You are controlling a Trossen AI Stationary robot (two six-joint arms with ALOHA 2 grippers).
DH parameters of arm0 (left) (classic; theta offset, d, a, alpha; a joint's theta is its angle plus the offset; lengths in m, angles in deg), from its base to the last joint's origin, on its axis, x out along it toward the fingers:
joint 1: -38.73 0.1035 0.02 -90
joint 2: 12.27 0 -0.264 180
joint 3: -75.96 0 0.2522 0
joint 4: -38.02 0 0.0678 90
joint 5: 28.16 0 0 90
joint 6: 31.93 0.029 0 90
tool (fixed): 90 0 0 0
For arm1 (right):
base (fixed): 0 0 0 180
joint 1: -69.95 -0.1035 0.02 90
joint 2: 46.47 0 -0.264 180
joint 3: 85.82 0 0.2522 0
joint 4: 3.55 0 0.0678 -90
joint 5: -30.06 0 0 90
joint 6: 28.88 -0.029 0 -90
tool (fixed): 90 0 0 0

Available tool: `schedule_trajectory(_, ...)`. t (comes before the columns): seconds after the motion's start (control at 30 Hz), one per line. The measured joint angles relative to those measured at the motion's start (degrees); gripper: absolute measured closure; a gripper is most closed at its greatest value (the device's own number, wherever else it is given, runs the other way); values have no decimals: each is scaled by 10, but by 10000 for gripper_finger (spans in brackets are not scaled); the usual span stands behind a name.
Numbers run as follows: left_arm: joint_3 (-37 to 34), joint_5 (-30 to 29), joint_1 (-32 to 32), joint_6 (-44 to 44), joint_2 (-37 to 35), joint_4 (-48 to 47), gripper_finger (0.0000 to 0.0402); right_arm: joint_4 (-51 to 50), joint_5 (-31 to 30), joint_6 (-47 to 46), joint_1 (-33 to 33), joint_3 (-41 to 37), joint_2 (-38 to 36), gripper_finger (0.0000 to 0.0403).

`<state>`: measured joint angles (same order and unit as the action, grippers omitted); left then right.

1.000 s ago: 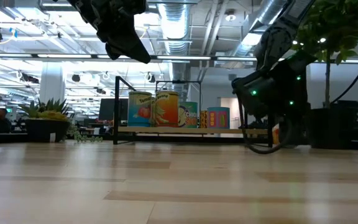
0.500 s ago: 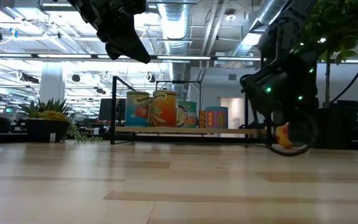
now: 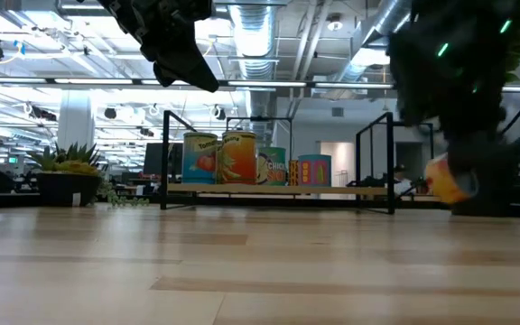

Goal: Pick and place cans onto a shelf
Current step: Put the canned pineapple on the shelf

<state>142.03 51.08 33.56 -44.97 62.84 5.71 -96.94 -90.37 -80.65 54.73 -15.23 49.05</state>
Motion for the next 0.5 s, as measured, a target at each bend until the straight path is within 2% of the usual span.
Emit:
schedule_trajectory(0.1, 0, 0, 0, 0, 0, 0, 387, -51, 23, -11, -44, 57, -5, 399)
schedule_trajectory(0.23, 0, 0, 0, 3, 0, 0, 387, -49, 104, 95, -79, 133, -4, 399)
schedule_trajectory(0.4, 0, -1, 0, 19, 0, 0, 387, 13, 223, 243, -73, 185, 22, 399)
schedule_trajectory(0.5, 0, -1, 0, 29, 0, 0, 387, 25, 273, 289, -54, 201, 56, 399)
